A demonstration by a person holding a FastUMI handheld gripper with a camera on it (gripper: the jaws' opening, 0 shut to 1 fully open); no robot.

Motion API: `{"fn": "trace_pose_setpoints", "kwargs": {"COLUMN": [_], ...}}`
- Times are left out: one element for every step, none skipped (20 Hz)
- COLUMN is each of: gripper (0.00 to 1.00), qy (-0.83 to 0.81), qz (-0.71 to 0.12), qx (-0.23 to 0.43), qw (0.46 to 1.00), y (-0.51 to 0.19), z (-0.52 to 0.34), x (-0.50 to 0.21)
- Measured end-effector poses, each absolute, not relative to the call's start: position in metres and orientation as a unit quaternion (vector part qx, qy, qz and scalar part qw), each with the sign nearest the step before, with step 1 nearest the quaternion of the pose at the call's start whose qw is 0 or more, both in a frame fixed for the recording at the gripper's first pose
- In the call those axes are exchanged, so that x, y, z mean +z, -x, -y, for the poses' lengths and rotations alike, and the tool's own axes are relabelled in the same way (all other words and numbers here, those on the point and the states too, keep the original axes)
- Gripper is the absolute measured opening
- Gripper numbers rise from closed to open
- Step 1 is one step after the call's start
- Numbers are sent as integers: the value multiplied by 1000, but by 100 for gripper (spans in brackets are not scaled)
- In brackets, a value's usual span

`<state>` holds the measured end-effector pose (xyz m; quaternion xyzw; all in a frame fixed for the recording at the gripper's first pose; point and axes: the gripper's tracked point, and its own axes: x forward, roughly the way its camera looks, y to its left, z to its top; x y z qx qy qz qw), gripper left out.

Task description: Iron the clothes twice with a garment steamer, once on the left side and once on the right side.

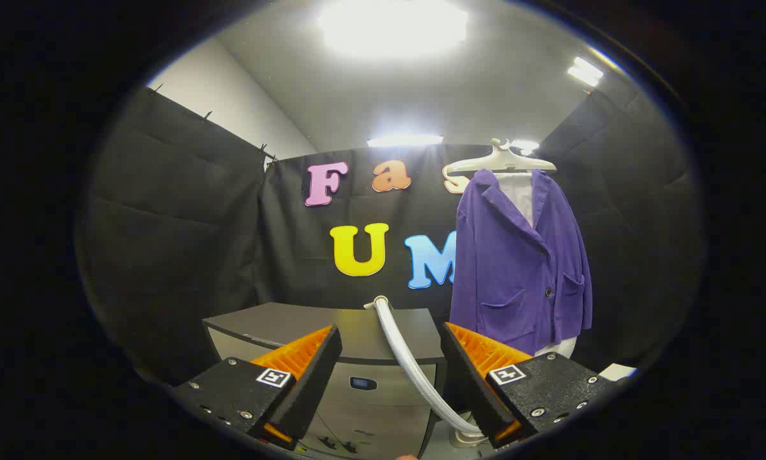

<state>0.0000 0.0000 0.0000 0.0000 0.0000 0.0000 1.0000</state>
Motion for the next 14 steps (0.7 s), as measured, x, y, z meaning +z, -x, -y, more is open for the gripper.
{"fn": "trace_pose_setpoints", "kwargs": {"gripper": [96,96,96,96,96,96,96,96,96,96,96,96,96,96], "qy": [0,1,2,3,4,4,3,3,3,4,3,3,3,3], "qz": [1,1,0,-1,-3,-5,-6,-7,-8,-9,-9,-9,-9,-9], "qx": [2,4,5,6,8,9,10,10,11,11,12,12,12,12], "qw": [1000,1000,1000,1000,1000,1000,1000,1000,1000,1000,1000,1000,1000,1000], "y": [1,3,3,4,4,5,5,5,7,7,9,9,10,10], "z": [-2,-3,-3,-4,-4,-4,-5,-5,-5,-5,-5,-5,-5,-5], "x": [0,1,0,-1,-3,-3,-4,-4,-5,-5,-5,-4,-5,-5]}}
